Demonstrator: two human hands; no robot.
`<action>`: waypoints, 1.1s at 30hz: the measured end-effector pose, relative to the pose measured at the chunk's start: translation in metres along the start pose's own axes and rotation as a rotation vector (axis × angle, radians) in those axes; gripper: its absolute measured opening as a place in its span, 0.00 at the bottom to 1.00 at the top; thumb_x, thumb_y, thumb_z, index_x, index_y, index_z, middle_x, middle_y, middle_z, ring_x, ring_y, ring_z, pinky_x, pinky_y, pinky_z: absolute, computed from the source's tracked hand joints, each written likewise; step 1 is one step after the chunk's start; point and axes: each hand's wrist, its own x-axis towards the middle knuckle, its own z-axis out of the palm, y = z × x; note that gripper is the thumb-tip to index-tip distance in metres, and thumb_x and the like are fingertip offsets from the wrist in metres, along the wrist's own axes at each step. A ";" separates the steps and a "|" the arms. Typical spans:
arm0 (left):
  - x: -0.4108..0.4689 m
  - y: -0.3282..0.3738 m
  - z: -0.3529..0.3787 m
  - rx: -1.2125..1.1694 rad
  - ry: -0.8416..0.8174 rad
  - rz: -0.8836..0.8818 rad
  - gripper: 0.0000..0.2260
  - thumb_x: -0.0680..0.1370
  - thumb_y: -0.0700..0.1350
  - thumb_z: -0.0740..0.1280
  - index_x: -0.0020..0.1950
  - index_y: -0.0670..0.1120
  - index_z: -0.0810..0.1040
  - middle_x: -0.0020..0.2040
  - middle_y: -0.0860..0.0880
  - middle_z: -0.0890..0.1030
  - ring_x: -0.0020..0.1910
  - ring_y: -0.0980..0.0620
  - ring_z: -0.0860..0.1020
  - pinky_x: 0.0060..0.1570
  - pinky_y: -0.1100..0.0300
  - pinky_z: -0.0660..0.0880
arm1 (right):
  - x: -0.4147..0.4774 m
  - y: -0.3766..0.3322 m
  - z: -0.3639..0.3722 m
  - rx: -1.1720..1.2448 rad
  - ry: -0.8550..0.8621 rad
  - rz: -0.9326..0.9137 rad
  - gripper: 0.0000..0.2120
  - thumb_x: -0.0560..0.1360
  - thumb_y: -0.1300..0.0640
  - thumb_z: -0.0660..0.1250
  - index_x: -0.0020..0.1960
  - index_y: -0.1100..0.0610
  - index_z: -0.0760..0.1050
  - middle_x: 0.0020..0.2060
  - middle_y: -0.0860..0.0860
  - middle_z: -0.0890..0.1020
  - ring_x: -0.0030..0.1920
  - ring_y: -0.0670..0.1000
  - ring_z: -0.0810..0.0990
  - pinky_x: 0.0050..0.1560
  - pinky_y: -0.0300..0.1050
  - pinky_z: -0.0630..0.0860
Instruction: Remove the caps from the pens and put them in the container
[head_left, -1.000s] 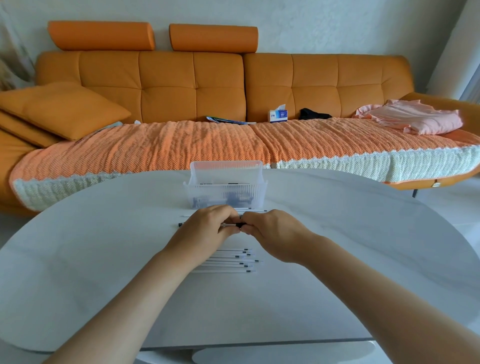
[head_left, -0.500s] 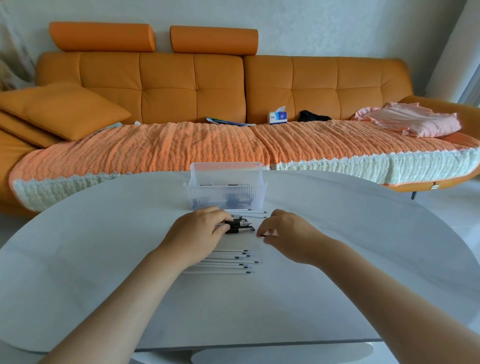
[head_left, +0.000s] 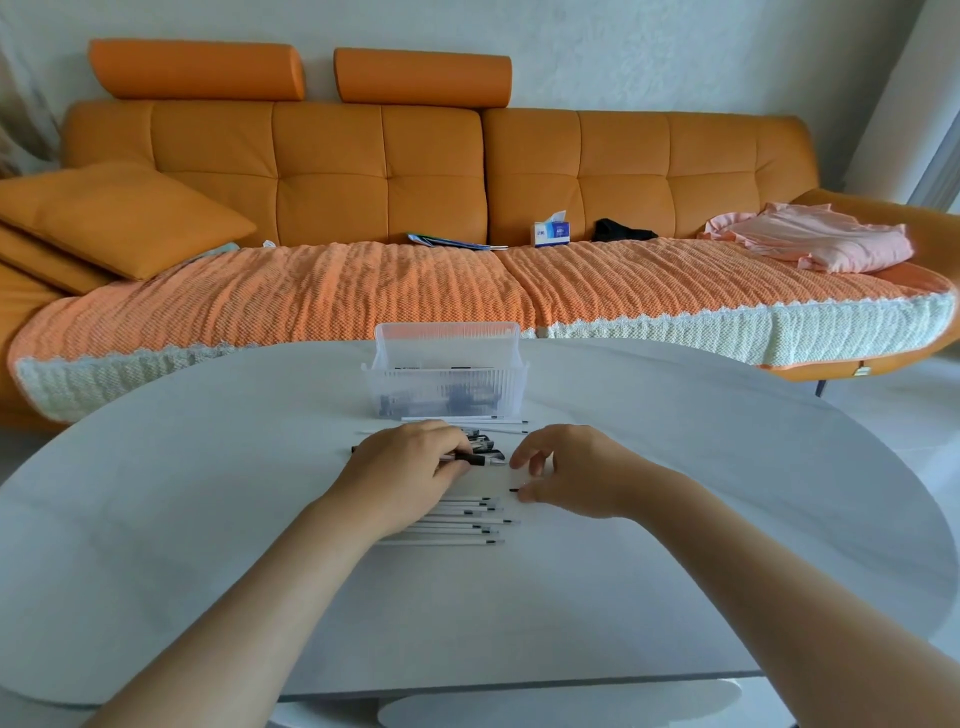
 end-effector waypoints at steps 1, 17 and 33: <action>0.001 0.000 0.000 0.002 0.006 0.006 0.07 0.79 0.54 0.64 0.55 0.58 0.79 0.52 0.60 0.79 0.50 0.58 0.76 0.45 0.59 0.73 | 0.000 -0.001 -0.001 -0.017 0.017 -0.015 0.12 0.74 0.46 0.72 0.57 0.43 0.79 0.48 0.40 0.78 0.43 0.39 0.76 0.43 0.33 0.70; -0.002 0.002 -0.006 0.021 0.038 0.024 0.07 0.79 0.54 0.64 0.55 0.58 0.79 0.49 0.59 0.80 0.47 0.57 0.77 0.41 0.58 0.72 | 0.004 -0.032 0.004 -0.328 0.118 -0.175 0.13 0.82 0.48 0.58 0.55 0.50 0.81 0.48 0.47 0.81 0.49 0.51 0.77 0.45 0.48 0.74; -0.003 -0.002 -0.005 0.031 -0.074 -0.018 0.09 0.81 0.55 0.61 0.57 0.57 0.79 0.49 0.57 0.78 0.49 0.54 0.77 0.45 0.55 0.73 | 0.008 -0.037 0.007 -0.199 0.187 -0.138 0.11 0.71 0.44 0.74 0.50 0.44 0.75 0.48 0.40 0.79 0.46 0.45 0.76 0.44 0.41 0.73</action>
